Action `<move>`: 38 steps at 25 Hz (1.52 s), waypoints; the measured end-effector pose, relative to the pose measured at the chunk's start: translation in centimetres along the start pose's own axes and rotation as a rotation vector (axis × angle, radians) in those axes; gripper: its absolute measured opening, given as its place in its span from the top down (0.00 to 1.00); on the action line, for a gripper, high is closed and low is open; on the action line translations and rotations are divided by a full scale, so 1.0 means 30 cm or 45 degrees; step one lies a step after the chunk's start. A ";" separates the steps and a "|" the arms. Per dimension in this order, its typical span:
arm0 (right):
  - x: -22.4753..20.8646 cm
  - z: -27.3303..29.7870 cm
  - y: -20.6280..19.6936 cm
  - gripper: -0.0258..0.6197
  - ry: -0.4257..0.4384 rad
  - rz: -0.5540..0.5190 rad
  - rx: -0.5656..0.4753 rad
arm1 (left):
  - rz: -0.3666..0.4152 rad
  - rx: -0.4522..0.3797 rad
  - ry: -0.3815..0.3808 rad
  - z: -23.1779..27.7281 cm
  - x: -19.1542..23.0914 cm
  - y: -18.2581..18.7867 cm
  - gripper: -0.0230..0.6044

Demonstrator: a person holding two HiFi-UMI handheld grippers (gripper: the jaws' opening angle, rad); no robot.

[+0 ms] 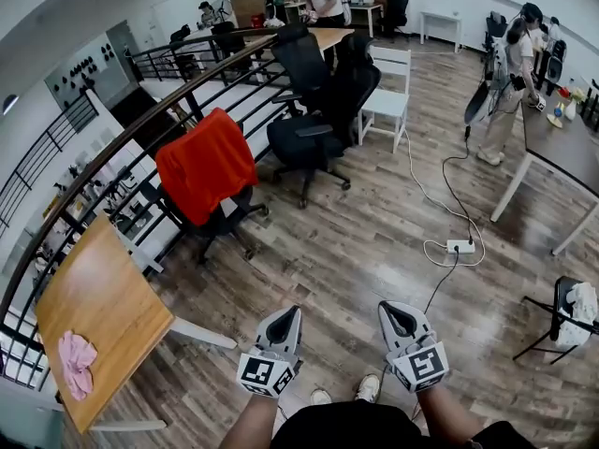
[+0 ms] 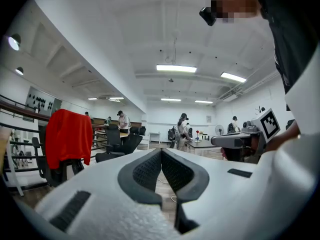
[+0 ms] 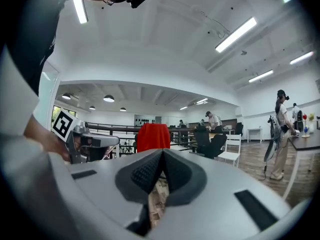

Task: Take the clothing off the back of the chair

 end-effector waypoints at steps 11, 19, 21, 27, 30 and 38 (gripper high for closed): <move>-0.127 0.110 0.063 0.96 0.108 0.018 -0.118 | 0.035 -0.037 0.109 0.070 0.020 0.041 0.94; -0.109 0.307 0.115 0.96 0.143 0.007 -0.142 | 0.034 -0.092 0.162 0.127 0.208 0.073 0.94; -0.102 0.370 0.133 0.96 0.152 -0.003 -0.157 | 0.042 -0.098 0.164 0.142 0.268 0.082 0.94; -0.054 0.582 0.200 0.96 0.174 0.022 -0.239 | 0.075 -0.108 0.179 0.158 0.484 0.129 0.94; -0.025 0.672 0.229 0.96 0.167 0.030 -0.245 | 0.106 -0.107 0.175 0.156 0.571 0.168 0.94; 0.076 0.863 0.248 0.96 0.143 0.054 -0.226 | 0.126 -0.101 0.169 0.094 0.787 0.201 0.94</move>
Point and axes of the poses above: the fingertips, and each gripper's own axes: z forward along the fingers, x to its left, y out of its top, the point moved 8 cm from there along -z, backward along the fingers, and after that the axes turned 14 degrees about -y, right-handed, at the moved point
